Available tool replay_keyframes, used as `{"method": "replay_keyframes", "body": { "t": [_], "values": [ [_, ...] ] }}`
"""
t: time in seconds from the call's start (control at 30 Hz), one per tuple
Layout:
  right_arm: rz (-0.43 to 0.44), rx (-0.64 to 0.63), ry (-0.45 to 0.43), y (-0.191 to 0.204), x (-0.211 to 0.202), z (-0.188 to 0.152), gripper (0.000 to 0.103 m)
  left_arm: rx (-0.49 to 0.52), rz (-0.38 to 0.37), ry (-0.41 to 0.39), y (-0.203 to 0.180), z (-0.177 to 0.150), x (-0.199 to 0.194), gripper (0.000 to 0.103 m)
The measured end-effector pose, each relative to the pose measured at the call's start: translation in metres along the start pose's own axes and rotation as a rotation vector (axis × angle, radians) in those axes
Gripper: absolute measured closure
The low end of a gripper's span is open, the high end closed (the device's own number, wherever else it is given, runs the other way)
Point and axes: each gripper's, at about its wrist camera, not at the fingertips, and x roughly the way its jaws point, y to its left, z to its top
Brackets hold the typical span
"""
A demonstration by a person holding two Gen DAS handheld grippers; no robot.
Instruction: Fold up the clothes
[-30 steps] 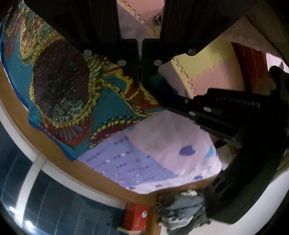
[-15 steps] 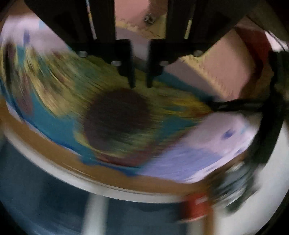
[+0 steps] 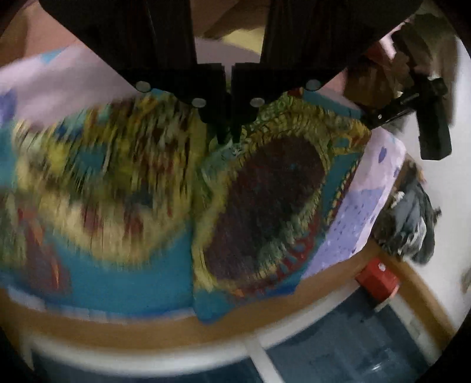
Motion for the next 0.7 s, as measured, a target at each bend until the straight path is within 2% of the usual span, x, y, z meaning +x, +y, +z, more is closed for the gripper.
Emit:
{"method": "replay_keyframes", "body": {
  "t": [0.07, 0.17, 0.23, 0.33, 0.37, 0.43, 0.5, 0.6, 0.7],
  "values": [
    [-0.005, -0.031, -0.017, -0.001, -0.006, 0.011, 0.102, -0.002, -0.004, 0.001, -0.002, -0.001, 0.001, 0.098],
    [-0.052, -0.066, 0.052, -0.008, 0.009, 0.009, 0.102, 0.005, 0.010, 0.002, -0.006, -0.001, 0.003, 0.098],
    [-0.093, -0.028, 0.085, -0.017, 0.014, 0.000, 0.100, 0.003, 0.014, 0.004, -0.006, -0.001, 0.003, 0.098],
    [-0.063, 0.150, 0.075, -0.045, -0.002, -0.027, 0.093, -0.022, 0.006, 0.007, -0.003, 0.000, 0.002, 0.098],
    [-0.032, 0.239, 0.060, -0.058, -0.010, -0.040, 0.090, -0.026, 0.006, 0.008, -0.003, 0.000, 0.002, 0.098],
    [0.040, 0.416, 0.028, -0.082, -0.023, -0.064, 0.075, -0.025, 0.010, 0.013, -0.003, 0.001, 0.002, 0.098],
    [0.101, 0.551, 0.008, -0.099, -0.028, -0.081, 0.071, -0.024, 0.014, 0.019, -0.003, 0.002, 0.003, 0.098],
    [0.138, 0.636, -0.008, -0.111, -0.022, -0.089, 0.071, -0.021, 0.019, 0.029, -0.004, 0.003, 0.003, 0.098],
    [0.128, 0.660, -0.038, -0.110, -0.019, -0.086, 0.071, -0.009, 0.028, 0.036, -0.006, 0.003, 0.004, 0.098]
  ]
}}
